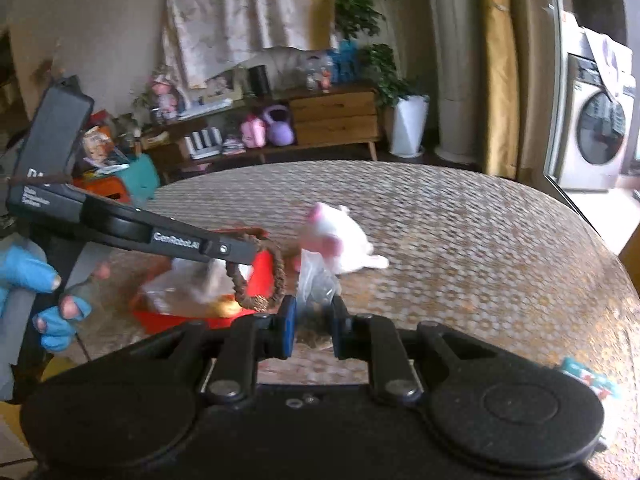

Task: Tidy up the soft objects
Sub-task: 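Carry the hair tie and tea-bag sachet over the red tin with both tools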

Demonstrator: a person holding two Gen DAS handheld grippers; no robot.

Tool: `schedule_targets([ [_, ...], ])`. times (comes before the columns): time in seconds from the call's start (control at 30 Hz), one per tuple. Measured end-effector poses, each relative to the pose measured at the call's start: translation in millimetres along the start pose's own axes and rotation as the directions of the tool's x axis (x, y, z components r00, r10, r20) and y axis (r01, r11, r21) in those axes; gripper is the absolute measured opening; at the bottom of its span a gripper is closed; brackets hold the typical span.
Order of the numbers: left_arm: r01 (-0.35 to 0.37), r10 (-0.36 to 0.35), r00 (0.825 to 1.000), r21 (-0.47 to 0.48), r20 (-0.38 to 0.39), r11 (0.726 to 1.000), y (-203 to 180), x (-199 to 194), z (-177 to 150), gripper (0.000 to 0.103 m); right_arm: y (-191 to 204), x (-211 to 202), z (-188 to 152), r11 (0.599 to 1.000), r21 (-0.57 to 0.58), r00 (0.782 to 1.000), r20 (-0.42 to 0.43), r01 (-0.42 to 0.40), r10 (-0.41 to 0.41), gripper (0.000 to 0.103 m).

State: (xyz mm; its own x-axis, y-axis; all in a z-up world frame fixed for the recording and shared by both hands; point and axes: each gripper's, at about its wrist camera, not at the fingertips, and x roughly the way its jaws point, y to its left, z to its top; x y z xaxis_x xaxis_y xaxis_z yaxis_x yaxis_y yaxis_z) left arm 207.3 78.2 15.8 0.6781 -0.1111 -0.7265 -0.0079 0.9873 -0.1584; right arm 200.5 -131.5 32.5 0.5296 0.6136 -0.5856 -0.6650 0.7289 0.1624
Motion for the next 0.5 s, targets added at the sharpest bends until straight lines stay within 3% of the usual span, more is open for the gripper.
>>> schedule_targets([
  [0.5, -0.070, 0.075, 0.996, -0.088, 0.050, 0.994, 83, -59, -20, 0.008, 78, 33, 14, 0.992, -0.077, 0.995, 0.014, -0.096, 0.097, 0.016],
])
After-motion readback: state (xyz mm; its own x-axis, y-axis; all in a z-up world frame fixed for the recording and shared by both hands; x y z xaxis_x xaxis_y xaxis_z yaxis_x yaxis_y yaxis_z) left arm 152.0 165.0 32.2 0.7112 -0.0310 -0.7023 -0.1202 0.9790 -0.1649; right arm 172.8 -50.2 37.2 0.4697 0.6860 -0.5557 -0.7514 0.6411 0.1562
